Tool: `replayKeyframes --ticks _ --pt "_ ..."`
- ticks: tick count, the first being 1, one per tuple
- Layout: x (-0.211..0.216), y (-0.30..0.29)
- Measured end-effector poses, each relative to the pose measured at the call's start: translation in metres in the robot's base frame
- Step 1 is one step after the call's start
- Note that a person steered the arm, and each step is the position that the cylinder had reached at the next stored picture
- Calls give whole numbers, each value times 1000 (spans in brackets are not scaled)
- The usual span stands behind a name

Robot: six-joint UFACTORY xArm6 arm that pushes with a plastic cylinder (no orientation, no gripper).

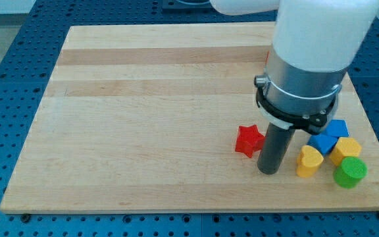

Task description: Slide the red star closer to the group of blocks

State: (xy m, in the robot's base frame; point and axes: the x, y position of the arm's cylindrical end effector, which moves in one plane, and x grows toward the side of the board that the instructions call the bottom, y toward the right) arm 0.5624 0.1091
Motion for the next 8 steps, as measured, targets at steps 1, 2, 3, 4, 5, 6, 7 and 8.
replayKeyframes --ticks 1,2,3,4,5,6,7,8 --pt "0 10" --pt "0 17" --pt "0 25" --pt "2 34" --pt "6 39" --pt "13 37" --pt "24 -4" --pt "25 -61"
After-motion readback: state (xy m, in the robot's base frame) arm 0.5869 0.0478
